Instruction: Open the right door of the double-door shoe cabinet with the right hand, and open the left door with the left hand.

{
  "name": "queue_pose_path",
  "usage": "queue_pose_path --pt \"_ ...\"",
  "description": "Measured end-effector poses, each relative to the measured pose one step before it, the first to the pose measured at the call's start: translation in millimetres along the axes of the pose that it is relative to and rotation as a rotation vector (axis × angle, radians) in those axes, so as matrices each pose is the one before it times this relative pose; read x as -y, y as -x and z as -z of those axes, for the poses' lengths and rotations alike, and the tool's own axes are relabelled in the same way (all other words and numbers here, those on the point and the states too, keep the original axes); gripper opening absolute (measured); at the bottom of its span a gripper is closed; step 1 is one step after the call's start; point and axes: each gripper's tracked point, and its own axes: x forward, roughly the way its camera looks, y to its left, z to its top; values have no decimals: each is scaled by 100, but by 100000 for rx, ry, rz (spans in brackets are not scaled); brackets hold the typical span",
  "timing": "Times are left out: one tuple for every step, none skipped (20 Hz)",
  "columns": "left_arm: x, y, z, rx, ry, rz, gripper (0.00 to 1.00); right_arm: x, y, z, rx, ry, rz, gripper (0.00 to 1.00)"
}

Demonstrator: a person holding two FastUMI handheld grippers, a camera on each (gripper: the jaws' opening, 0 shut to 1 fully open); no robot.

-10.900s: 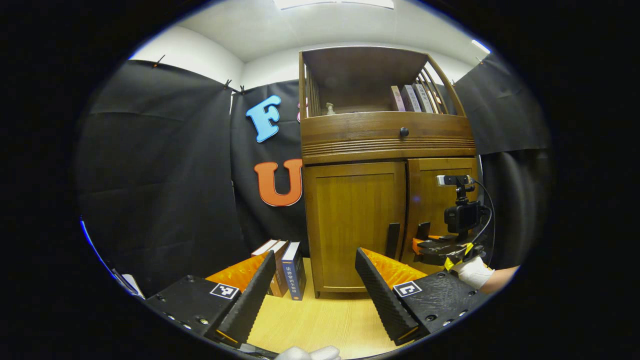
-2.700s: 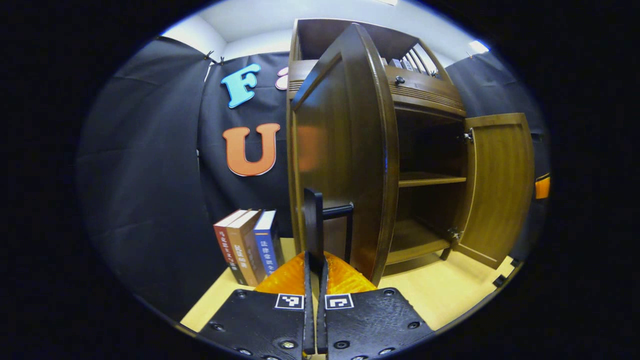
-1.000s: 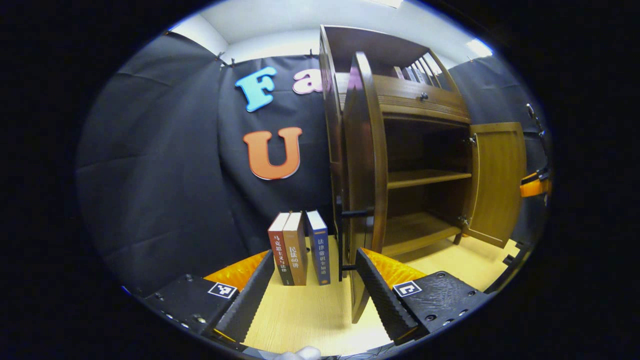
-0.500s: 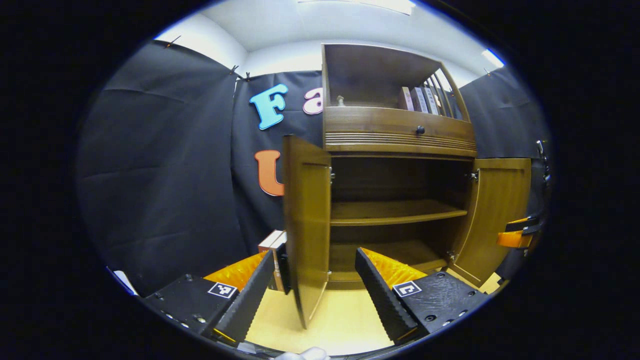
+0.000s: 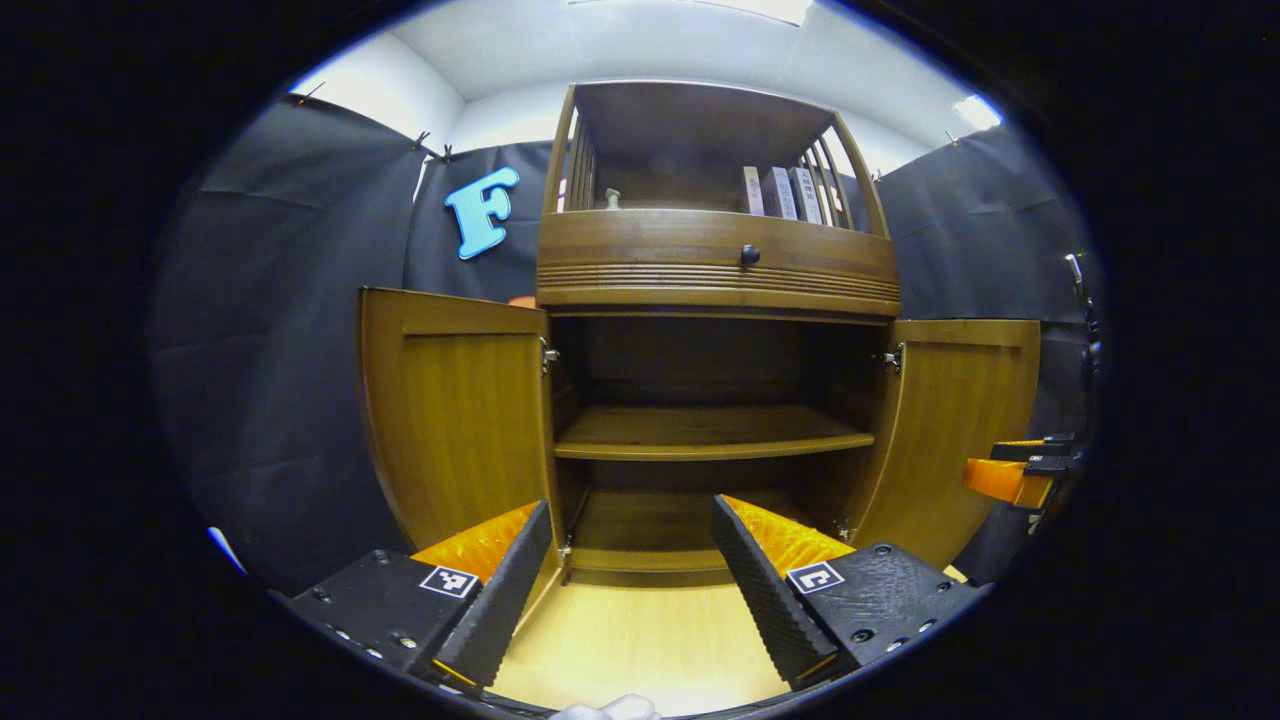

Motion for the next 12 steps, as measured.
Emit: queue_pose_path --pt "342 -171 35 278 75 103 96 219 37 -31 411 -48 864 94" --pt "388 -165 195 -530 -17 857 96 25 66 -7 211 -146 677 95" --pt "656 -110 160 -433 -68 1376 96 74 6 37 96 -335 793 95" --pt "407 -205 189 -327 -285 1531 96 -42 69 35 201 -320 627 95" --pt "138 -77 -28 133 -837 956 96 -56 -4 -47 205 -238 722 95" --pt "21 -104 -170 23 -1086 888 96 -62 112 56 374 -125 788 95" --pt "-152 -115 -65 342 -763 451 96 9 173 -91 481 -5 905 95" --pt "-212 -182 -279 546 -308 524 96 -100 138 -76 672 48 971 95" --pt "-275 -107 -461 1766 -188 451 96 -15 117 -124 226 140 1062 95" --pt "-295 -243 -462 1027 -446 390 96 5 35 -3 280 -39 872 95" --pt "-348 -150 -69 -174 -432 404 96 -74 149 -86 172 -135 856 94" --pt "-239 -167 -168 365 -279 386 96 27 147 -41 363 -101 894 96"
